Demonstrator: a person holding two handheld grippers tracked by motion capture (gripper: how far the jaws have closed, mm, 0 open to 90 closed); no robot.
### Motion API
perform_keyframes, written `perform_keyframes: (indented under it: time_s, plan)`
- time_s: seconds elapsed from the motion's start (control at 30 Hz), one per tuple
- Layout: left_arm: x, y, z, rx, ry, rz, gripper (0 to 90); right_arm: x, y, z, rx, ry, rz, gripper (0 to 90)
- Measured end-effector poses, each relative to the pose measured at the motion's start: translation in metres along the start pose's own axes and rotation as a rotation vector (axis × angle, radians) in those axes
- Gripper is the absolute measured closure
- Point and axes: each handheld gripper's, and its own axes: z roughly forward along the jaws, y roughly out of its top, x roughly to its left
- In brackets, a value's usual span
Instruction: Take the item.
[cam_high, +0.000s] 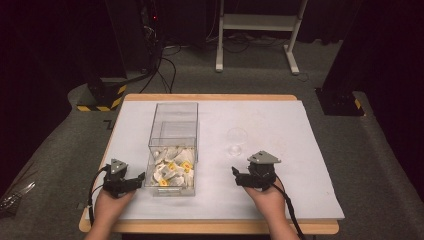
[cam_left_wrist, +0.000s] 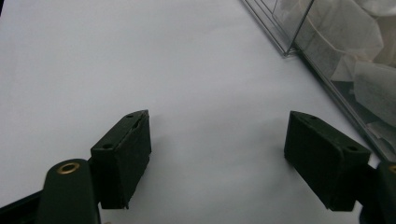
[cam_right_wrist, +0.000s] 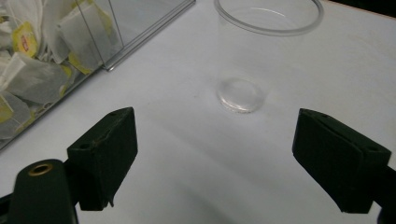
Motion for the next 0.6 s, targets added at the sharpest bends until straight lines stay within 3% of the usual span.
perform_keyframes:
  time_s: [0.6]
  plan:
    - [0.0,0.0,0.0,-0.001,-0.005,-0.007,23.4,0.03,0.022,0.005,-0.027,0.088,-0.04,17.0]
